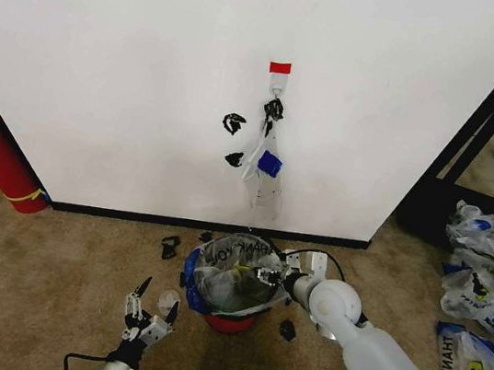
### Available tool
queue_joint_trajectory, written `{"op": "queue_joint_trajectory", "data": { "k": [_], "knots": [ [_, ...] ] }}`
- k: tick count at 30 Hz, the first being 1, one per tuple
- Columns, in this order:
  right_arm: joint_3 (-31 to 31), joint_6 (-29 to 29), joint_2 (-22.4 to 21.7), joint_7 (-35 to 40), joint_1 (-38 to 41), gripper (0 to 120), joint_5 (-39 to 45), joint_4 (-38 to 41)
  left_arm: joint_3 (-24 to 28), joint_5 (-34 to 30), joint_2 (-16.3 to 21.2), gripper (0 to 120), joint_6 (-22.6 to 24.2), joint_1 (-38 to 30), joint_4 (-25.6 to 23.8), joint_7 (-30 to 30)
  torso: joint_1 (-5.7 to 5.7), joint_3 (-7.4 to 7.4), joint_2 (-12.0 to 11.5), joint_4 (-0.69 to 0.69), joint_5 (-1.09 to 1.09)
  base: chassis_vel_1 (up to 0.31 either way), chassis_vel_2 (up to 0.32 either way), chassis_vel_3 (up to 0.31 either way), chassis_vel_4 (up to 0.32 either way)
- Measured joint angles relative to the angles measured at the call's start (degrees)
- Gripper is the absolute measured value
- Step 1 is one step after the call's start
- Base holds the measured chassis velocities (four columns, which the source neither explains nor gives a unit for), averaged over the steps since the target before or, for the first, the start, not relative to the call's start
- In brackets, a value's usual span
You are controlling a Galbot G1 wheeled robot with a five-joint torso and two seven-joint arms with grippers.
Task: Pick up the garbage bag from the wall and place it over the trash bin.
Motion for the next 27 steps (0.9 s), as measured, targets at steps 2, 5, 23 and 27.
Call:
{"op": "queue_joint_trajectory", "data": {
  "k": [2,5,23,27],
  "knots": [
    [0.04,-0.32,-0.12,0.28,0.04,50,0.33,0.13,0.05,0.0,0.0,100,-0.03,-0.01,0.06,-0.12,0.0,0.0,0.0,0.0,0.0,0.0,0.0,0.0,0.0],
    [0.26,-0.99,-0.5,0.67,-0.16,36,0.82,0.8,0.18,-0.01,0.0,100,-0.14,-0.07,0.2,-0.6,0.0,0.0,0.0,0.0,0.0,0.0,0.0,0.0,0.0],
    [0.22,9.82,-3.96,-3.96,-5.28,0,-6.2,4.08,-0.79,-2.29,-0.04,100,-0.42,0.0,-2.88,-1.86,0.0,0.0,0.0,-0.02,0.0,0.0,0.0,0.0,0.0],
    [0.22,19.44,-4.08,-8.55,-5.61,0,-9.95,3.18,-1.22,-3.99,-0.02,100,0.24,0.12,-5.83,-2.33,0.0,0.0,0.0,-0.02,-0.01,0.0,0.0,0.0,0.0]
  ]
}}
